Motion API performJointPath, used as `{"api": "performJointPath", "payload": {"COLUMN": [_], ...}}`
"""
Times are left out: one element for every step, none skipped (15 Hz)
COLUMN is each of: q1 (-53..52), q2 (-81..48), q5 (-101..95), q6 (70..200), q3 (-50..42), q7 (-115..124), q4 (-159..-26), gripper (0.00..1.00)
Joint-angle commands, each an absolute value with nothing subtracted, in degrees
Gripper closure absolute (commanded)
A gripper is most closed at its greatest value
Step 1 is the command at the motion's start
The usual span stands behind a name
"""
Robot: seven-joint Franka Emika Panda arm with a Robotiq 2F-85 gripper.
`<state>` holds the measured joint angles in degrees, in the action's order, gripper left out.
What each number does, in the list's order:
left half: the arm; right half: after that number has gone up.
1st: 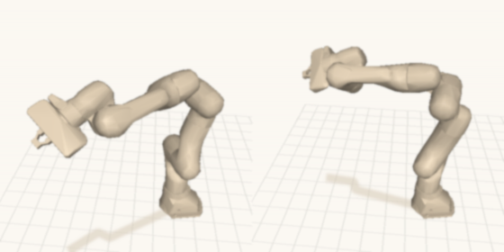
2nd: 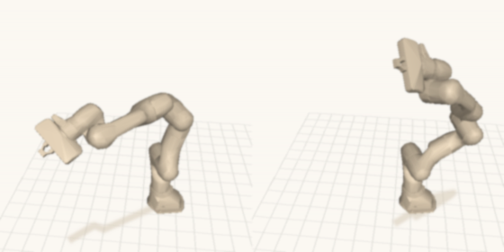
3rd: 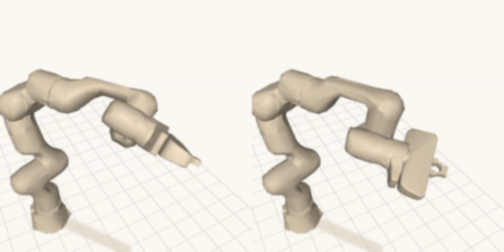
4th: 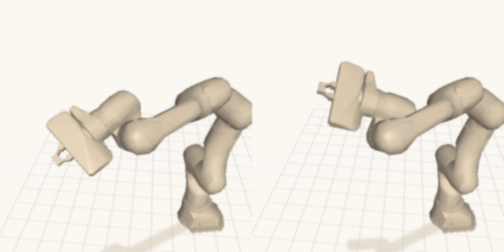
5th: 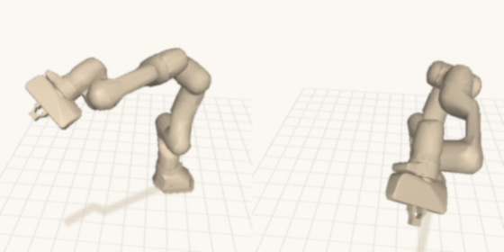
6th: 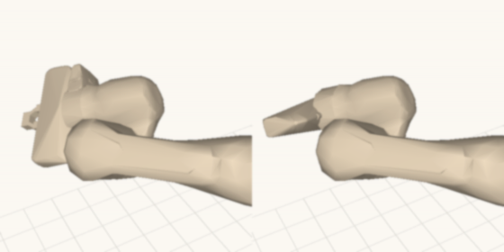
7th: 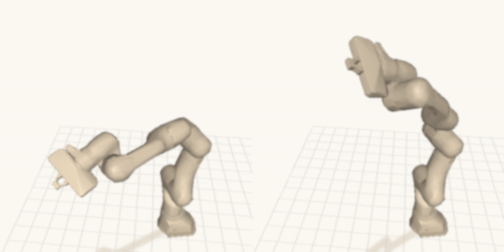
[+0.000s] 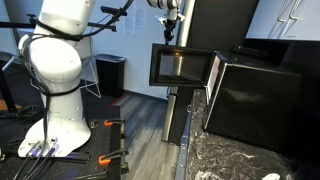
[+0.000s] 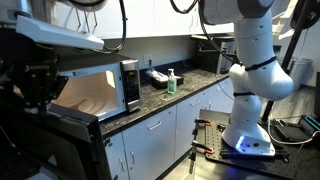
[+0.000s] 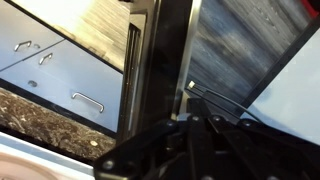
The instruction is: Close the microwave door
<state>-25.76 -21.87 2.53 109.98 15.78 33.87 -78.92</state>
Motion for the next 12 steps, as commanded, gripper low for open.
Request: {"api": "performJointPath", "payload": {"q1": [-26.5, -26.6, -26.7, -26.7, -26.8, -26.9, -26.9, -27.0, -27.0, -27.0, -26.9, -26.8], "q2": [-20.9, -20.8, -20.6, -20.5, -20.2, -20.3, -20.0, -19.7, -19.4, -19.2, -18.8, -18.6], "q5": [3.0, 3.0, 2.8, 2.7, 2.7, 2.5, 2.5, 2.6, 2.5, 2.7, 2.8, 3.0], "q6": [105.7, 105.0, 104.0, 103.0, 102.1, 100.8, 99.8, 98.7, 97.3, 96.0, 94.9, 93.9], "q3": [14.3, 14.2, 14.1, 14.1, 14.2, 14.2, 14.2, 14.3, 14.3, 14.4, 14.5, 14.6], "q7": [38.8, 40.1, 41.4, 42.7, 43.9, 45.4, 46.7, 48.0, 49.6, 50.6, 51.7, 52.4], "q4": [-78.9, -78.8, -78.8, -78.7, -78.9, -78.5, -78.5, -78.6, -78.7, -78.6, -78.8, -79.0], "gripper": [1.00, 1.00, 1.00, 1.00, 1.00, 1.00, 1.00, 1.00, 1.00, 1.00, 1.00, 1.00]}}
